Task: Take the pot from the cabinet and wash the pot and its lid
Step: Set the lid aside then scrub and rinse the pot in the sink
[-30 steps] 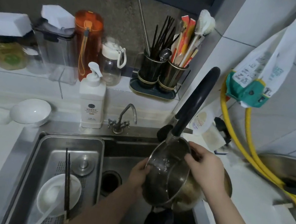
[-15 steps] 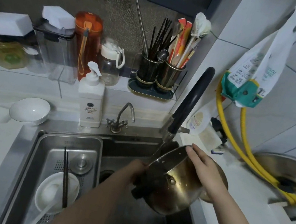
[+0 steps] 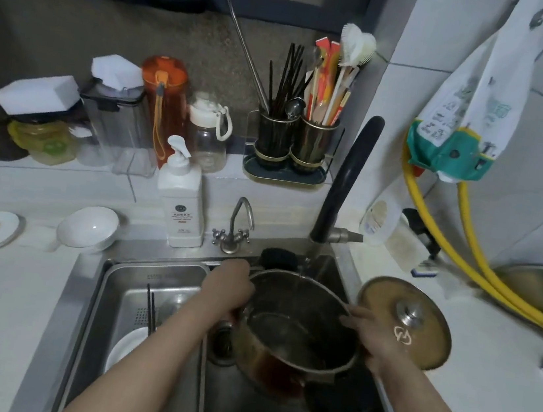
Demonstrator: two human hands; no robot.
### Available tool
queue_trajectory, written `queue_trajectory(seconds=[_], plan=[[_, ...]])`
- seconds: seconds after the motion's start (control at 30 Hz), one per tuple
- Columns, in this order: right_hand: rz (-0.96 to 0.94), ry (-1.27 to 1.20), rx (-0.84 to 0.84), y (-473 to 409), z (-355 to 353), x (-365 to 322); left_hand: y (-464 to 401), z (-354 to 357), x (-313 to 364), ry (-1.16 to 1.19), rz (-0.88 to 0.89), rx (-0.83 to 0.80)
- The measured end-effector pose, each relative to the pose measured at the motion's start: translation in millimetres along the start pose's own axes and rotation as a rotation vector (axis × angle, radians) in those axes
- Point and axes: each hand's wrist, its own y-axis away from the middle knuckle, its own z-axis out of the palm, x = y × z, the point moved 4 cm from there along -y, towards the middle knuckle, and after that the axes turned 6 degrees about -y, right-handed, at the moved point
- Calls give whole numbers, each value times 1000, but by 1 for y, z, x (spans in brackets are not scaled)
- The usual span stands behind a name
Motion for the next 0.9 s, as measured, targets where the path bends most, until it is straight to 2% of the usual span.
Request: queue_trajectory(seconds=[0.07,0.2,0.33,0.43,0.47,0.53,0.73,0.83,0.9], plan=[[-50,62,9,-4,8,3,12,-9,0,3,-22,-23],[-192,164,-52,-16,22,2,26,-20,-8,177,-95,-157],[-290,241,-131,-27,37,-2,7,-35,-26,171,-60,34],[-355,270,-170,-34,46,-7,-3,-36,-31,576,-93,-10],[-369,275,-167,-38,47,-9,-5,-35,-30,617,-94,-24],[-396,288,-167,-45,50,-14,-6,-34,-30,541,-93,-40],[-494,463,-262,-58,66,-28,5,-24,-37,580,-181,197],[-486,559,-308,-62,66,-26,9,-14,-63,625,-295,299],[-477,667,-302,-64,58,-19,15,-7,-81,736,-373,337]])
